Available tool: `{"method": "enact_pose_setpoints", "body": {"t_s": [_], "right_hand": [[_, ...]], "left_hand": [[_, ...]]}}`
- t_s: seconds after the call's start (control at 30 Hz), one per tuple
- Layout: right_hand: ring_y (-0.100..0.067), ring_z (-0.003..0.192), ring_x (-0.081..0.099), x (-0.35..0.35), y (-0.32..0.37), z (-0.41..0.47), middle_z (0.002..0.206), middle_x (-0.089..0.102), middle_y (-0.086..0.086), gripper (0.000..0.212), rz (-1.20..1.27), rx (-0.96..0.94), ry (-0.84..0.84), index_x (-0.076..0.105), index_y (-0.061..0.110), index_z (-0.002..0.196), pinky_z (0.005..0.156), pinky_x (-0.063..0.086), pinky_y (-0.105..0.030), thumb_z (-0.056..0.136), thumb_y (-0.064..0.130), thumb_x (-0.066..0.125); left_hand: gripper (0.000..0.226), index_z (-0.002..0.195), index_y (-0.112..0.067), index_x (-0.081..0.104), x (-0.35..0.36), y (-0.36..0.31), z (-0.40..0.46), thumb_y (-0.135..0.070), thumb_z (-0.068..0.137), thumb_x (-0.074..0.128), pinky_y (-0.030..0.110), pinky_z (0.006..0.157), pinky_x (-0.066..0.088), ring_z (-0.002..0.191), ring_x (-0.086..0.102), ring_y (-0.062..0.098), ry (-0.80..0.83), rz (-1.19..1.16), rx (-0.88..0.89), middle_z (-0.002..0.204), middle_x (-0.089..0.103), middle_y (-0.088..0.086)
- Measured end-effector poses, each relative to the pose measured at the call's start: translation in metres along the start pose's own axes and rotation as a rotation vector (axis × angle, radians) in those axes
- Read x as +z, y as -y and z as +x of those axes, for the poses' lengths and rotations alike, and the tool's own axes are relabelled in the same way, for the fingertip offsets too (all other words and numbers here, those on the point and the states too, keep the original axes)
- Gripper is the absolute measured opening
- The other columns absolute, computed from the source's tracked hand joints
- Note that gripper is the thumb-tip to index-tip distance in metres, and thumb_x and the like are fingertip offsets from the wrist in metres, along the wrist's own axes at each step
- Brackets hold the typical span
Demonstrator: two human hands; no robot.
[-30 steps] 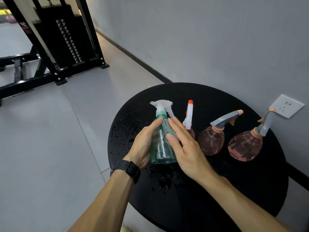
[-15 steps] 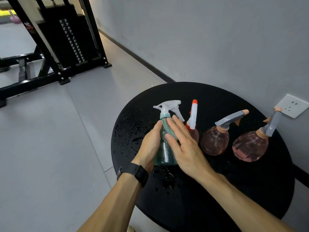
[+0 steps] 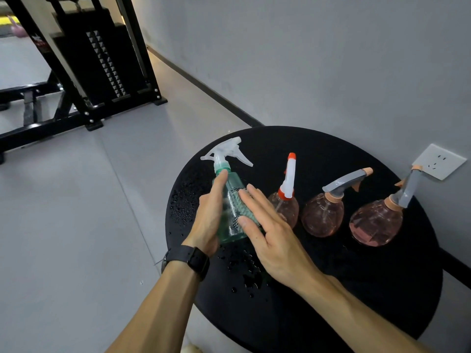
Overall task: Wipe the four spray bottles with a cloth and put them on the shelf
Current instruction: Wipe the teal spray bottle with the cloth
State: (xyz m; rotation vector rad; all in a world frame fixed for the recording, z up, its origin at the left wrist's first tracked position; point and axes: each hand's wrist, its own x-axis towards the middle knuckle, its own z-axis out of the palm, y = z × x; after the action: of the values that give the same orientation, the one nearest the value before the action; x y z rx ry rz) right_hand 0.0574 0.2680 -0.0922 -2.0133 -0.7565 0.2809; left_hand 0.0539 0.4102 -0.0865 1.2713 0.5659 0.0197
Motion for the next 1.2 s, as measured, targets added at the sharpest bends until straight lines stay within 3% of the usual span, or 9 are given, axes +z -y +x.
{"method": "enact_pose_setpoints", "body": {"t_s": [0.13,0.23,0.43,0.5,0.6,0.8,1.0,1.2], "right_hand": [[0.018,0.139,0.000,-0.002,0.000,0.006,0.156,0.011,0.027,0.049,0.027,0.012,-0.013,0.026,0.035,0.149,0.103,0.002,0.004,0.102,0.034,0.041],[0.017,0.140,0.001,-0.002,0.003,0.011,0.156,0.011,0.027,0.049,0.039,0.015,-0.033,0.027,0.034,0.149,0.108,0.004,-0.001,0.102,0.033,0.041],[0.012,0.142,0.005,-0.003,0.002,0.022,0.155,0.012,0.027,0.048,0.053,0.050,-0.079,0.026,0.038,0.149,0.122,0.012,-0.035,0.102,0.035,0.040],[0.012,0.142,0.007,-0.004,0.000,0.025,0.155,0.014,0.026,0.048,0.061,0.061,-0.097,0.027,0.037,0.149,0.121,0.012,-0.024,0.102,0.034,0.040],[0.014,0.140,0.009,-0.005,-0.002,0.030,0.157,0.016,0.023,0.048,0.050,0.074,-0.104,0.027,0.036,0.149,0.106,0.008,0.001,0.102,0.034,0.040],[0.017,0.138,0.012,0.003,-0.004,0.026,0.156,0.016,0.025,0.049,0.083,0.073,-0.092,0.028,0.036,0.149,0.114,0.015,-0.012,0.101,0.034,0.042],[0.019,0.137,0.013,0.005,0.000,0.013,0.156,0.019,0.022,0.050,0.121,0.047,-0.051,0.027,0.033,0.149,0.106,0.013,0.001,0.102,0.033,0.042],[0.021,0.136,0.012,0.005,0.000,0.007,0.156,0.019,0.022,0.050,0.108,0.020,-0.034,0.026,0.032,0.149,0.101,0.013,0.005,0.101,0.033,0.042]], "left_hand": [[0.059,0.105,-0.011,0.076,0.000,-0.003,-0.002,-0.064,0.088,0.056,0.060,0.098,0.051,0.106,0.069,0.040,0.001,0.008,0.019,0.114,0.071,0.022],[0.057,0.099,-0.018,0.079,0.000,-0.001,-0.004,-0.067,0.089,0.052,0.056,0.097,0.053,0.100,0.072,0.034,-0.025,0.084,0.049,0.106,0.076,0.014],[0.062,0.092,-0.028,0.078,0.001,0.004,-0.007,-0.077,0.085,0.040,0.049,0.093,0.056,0.088,0.076,0.021,-0.063,0.227,0.013,0.091,0.079,0.000],[0.061,0.092,-0.026,0.078,0.002,0.004,-0.009,-0.074,0.087,0.040,0.049,0.094,0.056,0.089,0.076,0.022,-0.039,0.227,-0.015,0.092,0.079,0.002],[0.060,0.095,-0.021,0.078,0.004,0.005,-0.012,-0.069,0.090,0.041,0.050,0.096,0.055,0.091,0.075,0.025,0.010,0.192,-0.047,0.094,0.078,0.005],[0.063,0.105,-0.013,0.074,0.004,0.002,-0.013,-0.067,0.085,0.050,0.052,0.095,0.055,0.095,0.073,0.031,0.029,0.082,-0.049,0.100,0.077,0.012],[0.051,0.088,-0.018,0.070,-0.007,-0.005,-0.005,-0.062,0.092,0.046,0.039,0.071,0.054,0.067,0.065,0.022,0.040,-0.052,0.035,0.077,0.067,0.005],[0.055,0.096,-0.010,0.068,-0.010,-0.006,-0.001,-0.062,0.089,0.052,0.036,0.065,0.054,0.068,0.062,0.027,0.059,-0.040,0.038,0.083,0.064,0.013]]}}
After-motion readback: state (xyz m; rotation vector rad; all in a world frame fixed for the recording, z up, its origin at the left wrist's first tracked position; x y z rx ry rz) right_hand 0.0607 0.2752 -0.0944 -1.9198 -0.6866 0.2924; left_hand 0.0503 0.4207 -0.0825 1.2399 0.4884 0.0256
